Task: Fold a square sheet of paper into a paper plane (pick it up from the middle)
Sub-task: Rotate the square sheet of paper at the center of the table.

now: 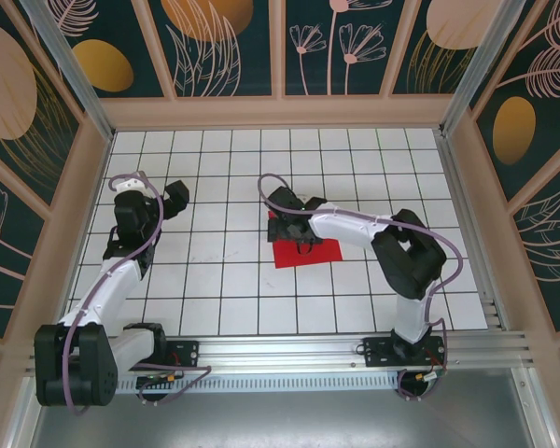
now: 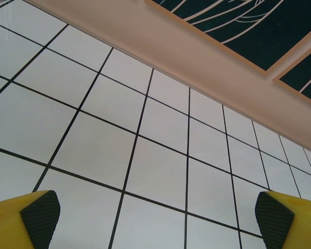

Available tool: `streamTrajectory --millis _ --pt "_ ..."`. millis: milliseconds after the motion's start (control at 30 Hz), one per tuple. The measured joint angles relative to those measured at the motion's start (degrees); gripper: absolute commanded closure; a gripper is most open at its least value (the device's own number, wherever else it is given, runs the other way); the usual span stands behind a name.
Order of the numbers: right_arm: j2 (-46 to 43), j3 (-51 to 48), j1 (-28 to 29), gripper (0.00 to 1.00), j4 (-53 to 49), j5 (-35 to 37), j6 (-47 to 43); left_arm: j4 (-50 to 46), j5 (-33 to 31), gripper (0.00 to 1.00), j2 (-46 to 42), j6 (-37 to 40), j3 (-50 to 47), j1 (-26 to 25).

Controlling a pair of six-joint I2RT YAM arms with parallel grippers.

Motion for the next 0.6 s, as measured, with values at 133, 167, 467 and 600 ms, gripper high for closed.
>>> streamTrajectory --millis 133,167,467,600 --pt "0.96 0.04 -2.12 0.01 -0.37 1.33 0.57 -0.02 -0.02 0.02 0.46 0.02 0.00 0.00" --pt "1.57 0.04 -2.49 0.01 -0.39 1.16 0.55 -0.02 0.00 0.02 0.50 0.00 0.00 0.00" --pt "5.97 3.26 -3.39 0.01 -1.29 -0.35 -1.55 -0.04 -0.02 0.02 0.76 0.02 0.20 0.00" --pt "6.58 3.87 -3.39 0.01 -1.36 -0.87 -2.84 -0.13 -0.02 0.01 0.92 0.02 0.31 0.00"
